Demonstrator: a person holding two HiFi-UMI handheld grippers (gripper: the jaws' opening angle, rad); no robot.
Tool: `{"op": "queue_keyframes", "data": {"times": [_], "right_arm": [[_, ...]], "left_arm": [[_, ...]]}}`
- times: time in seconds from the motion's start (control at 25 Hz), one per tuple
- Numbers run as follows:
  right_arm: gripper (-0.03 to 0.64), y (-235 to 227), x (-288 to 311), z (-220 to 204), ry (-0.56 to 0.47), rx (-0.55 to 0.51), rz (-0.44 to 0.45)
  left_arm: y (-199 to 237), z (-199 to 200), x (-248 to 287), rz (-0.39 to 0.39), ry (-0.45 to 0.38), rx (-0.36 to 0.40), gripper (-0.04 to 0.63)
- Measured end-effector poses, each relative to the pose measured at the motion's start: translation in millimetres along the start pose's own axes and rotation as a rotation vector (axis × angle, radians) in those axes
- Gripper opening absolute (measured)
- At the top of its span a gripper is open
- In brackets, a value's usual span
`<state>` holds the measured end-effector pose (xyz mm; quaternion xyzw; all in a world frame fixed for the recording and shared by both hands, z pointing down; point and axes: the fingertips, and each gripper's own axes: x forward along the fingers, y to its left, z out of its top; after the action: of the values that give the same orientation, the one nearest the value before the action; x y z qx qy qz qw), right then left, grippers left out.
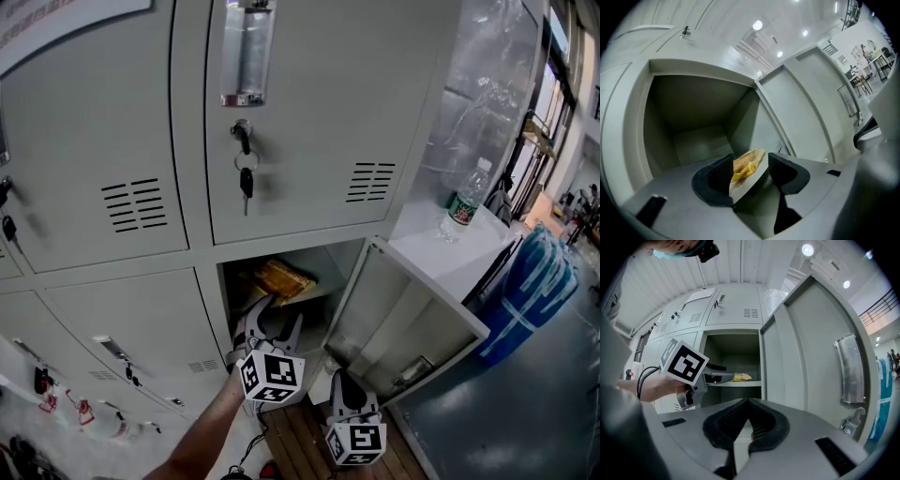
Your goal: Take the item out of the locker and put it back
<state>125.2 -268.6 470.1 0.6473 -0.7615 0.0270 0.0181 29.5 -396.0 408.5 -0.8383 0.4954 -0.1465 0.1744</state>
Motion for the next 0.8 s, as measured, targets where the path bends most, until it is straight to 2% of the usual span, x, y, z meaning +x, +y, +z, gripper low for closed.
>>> {"op": "queue_keyframes", "data": {"times": [0.28, 0.6, 0.8], "right_arm": [[0.018, 1.4, -10.1, 4.6, -0.009, -0.007, 0.003], [0.018, 7.1, -26.2, 12.5, -0.026, -0.013, 0.019], [0.018, 11.0, -41.5, 12.7, -0.029, -0.012, 0.028]], "left_arm": [[0.1, 19.3, -25.9, -0.005, -0.053, -0.053, 0.236], [-11.0, 21.1, -66.0, -0.068, -0.06, -0.241, 0.226], [-23.4, 14.6, -96.4, -0.076, -0.047, -0.275, 0.221]]}}
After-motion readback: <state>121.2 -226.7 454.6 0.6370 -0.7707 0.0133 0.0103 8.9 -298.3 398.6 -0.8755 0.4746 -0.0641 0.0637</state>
